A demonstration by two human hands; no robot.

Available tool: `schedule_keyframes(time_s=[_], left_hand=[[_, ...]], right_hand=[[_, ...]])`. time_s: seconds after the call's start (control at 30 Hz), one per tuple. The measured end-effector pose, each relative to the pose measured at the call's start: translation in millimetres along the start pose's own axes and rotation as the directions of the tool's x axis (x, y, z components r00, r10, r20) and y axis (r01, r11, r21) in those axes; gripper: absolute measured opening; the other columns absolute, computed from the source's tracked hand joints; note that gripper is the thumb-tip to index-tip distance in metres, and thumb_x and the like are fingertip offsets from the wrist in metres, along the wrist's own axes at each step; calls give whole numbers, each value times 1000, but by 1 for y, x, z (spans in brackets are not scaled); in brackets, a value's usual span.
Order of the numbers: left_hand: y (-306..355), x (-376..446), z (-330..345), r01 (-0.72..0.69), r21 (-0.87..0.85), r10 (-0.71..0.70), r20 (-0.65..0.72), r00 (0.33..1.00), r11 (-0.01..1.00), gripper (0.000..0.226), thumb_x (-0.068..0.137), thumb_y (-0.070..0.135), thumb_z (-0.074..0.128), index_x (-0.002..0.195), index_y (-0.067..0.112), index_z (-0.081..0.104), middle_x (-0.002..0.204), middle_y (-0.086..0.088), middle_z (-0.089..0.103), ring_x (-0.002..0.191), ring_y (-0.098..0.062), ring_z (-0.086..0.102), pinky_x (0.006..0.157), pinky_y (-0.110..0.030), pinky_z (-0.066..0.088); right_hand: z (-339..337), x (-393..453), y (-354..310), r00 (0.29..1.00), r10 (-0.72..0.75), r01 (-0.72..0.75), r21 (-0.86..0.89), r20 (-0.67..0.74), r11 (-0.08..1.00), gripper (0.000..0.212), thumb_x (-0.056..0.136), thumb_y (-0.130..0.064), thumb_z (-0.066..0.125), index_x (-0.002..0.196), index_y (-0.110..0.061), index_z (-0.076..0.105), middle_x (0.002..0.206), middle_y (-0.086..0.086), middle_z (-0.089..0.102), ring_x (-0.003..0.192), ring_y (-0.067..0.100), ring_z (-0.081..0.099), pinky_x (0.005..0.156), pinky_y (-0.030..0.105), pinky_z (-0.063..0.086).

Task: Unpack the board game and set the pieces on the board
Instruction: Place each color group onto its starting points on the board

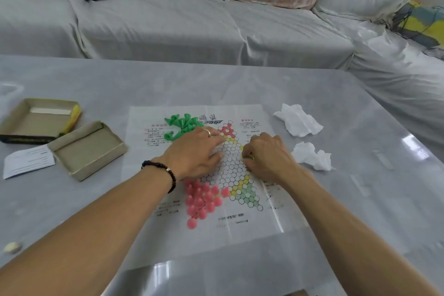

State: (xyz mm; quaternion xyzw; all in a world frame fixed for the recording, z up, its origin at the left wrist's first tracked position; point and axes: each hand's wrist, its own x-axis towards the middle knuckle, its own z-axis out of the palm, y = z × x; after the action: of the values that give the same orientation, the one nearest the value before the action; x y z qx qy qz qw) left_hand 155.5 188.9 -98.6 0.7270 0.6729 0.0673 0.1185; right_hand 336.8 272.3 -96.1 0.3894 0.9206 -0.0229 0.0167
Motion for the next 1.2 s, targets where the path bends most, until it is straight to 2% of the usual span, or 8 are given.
schedule_keyframes(time_s=[0.13, 0.23, 0.37, 0.47, 0.57, 0.8, 0.97, 1.2], left_hand=[[7, 19, 5, -37, 15, 37, -7, 999, 999, 51, 99, 42, 40, 146, 24, 33, 153, -1, 31, 140, -18, 25, 112, -35, 27], [11, 31, 8, -50, 15, 50, 0, 999, 999, 55, 96, 46, 43, 146, 25, 33, 154, 0, 29, 140, -17, 24, 112, -37, 28], [11, 36, 15, -61, 42, 60, 39, 997, 997, 62, 91, 57, 45, 145, 29, 34, 152, 2, 31, 138, -17, 28, 114, -37, 21], [10, 35, 18, -46, 91, 38, 84, 996, 995, 66, 86, 65, 46, 144, 34, 36, 151, 2, 32, 141, -15, 25, 117, -46, 3], [10, 34, 18, -35, 109, 24, 100, 995, 993, 68, 85, 67, 46, 144, 35, 35, 149, 4, 34, 142, -12, 22, 117, -52, -6], [13, 26, 17, 2, 82, -7, 56, 998, 997, 72, 86, 69, 40, 146, 31, 33, 150, 4, 32, 143, -12, 18, 117, -48, -9], [14, 18, 16, 22, 111, -27, 37, 999, 994, 70, 86, 67, 42, 144, 28, 35, 151, 2, 32, 144, -13, 17, 118, -50, -4], [15, 20, 18, 48, 110, -54, 58, 997, 993, 68, 83, 68, 49, 139, 30, 44, 149, 1, 35, 139, -16, 29, 118, -51, -4]], right_hand=[[1, -3, 23, 996, 90, -93, 181, 28, 979, 11, 89, -24, 58, 91, -23, 69, 94, -8, 66, 94, 15, 57, 87, 37, 45], [1, -8, 37, 976, 215, -169, 488, -39, 856, 9, 88, -19, 60, 89, -25, 66, 84, -11, 67, 78, 7, 63, 70, 23, 50], [3, -3, 48, 935, 320, -140, 671, -153, 728, 22, 91, -16, 59, 108, -25, 68, 84, -7, 68, 78, 4, 61, 71, 15, 47], [5, 5, 49, 933, 311, -106, 688, -181, 718, 12, 89, -19, 64, 96, -24, 72, 87, -13, 70, 82, -4, 62, 68, 6, 42], [6, 13, 45, 963, 221, -63, 672, -153, 738, 9, 87, -18, 66, 91, -22, 73, 85, -13, 71, 84, -2, 64, 72, 12, 45], [12, 28, 33, 987, 104, -17, 555, -126, 832, 14, 87, -17, 65, 98, -19, 74, 88, -10, 69, 80, -2, 60, 73, 13, 44], [12, 32, 25, 990, 70, 1, 513, -120, 858, 17, 87, -15, 64, 100, -18, 74, 91, -6, 71, 83, 5, 63, 80, 21, 51], [12, 35, 20, 995, 33, 11, 454, -91, 891, 14, 87, -18, 64, 97, -19, 73, 92, -7, 70, 85, 8, 61, 82, 28, 53]])
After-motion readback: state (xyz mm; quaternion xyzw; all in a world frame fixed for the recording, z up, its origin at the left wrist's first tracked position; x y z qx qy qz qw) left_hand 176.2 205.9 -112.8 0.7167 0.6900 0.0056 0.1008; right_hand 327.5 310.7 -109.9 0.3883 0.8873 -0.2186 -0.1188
